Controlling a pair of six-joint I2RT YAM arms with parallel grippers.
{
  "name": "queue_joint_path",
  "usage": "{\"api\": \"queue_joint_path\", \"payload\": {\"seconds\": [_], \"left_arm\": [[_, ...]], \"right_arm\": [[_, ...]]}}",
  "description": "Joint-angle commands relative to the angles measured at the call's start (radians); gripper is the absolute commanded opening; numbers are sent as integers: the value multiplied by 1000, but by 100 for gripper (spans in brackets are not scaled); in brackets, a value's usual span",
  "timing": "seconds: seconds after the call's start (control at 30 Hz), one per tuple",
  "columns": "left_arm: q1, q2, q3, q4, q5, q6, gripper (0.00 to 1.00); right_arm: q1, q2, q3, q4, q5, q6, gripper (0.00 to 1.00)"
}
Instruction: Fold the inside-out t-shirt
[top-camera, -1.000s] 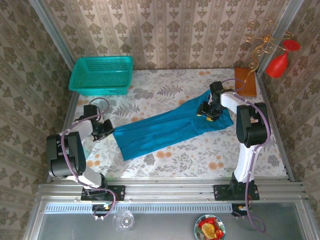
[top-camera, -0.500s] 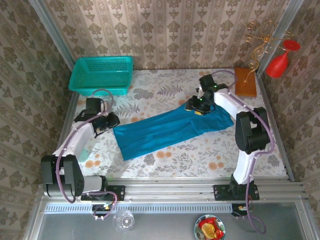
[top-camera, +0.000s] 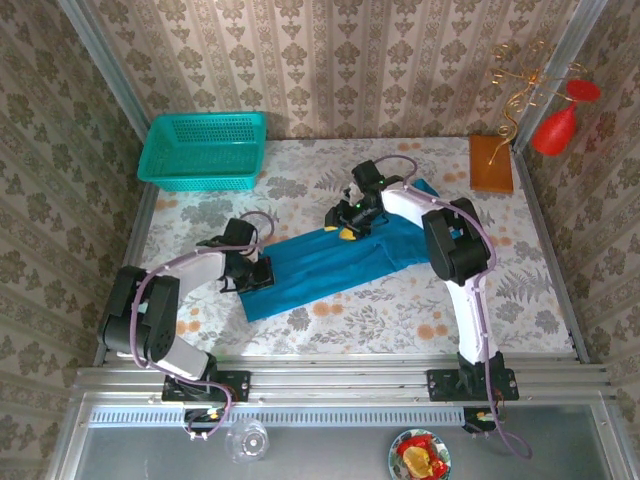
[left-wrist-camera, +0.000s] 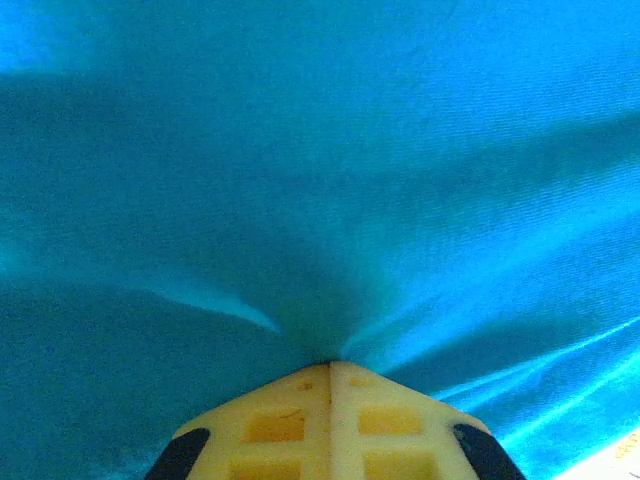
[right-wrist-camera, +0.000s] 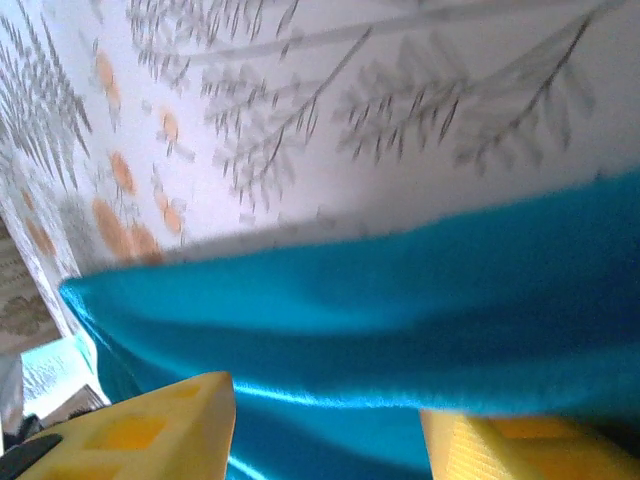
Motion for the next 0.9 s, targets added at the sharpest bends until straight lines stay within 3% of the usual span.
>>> {"api": "queue_joint_path", "payload": {"seconds": [0.0, 0.33, 0.53, 0.77, 0.87], "left_arm": [[-14, 1, -69, 9, -14, -36, 2], [-7, -55, -151, 17, -43, -60, 1], [45, -83, -114, -20, -58, -27, 3], [128, -53, -88, -23, -10, 21, 4], [151, -36, -79, -30, -6, 40, 4]], "right_arm": [[-31, 38, 52, 93, -44, 86, 53], [-89, 77, 64, 104, 24, 128, 52], [-115, -114, -32, 58, 26, 49, 53], [-170, -234, -244, 56, -148, -16, 54], [-185, -225, -302, 35, -148, -46, 54]]}}
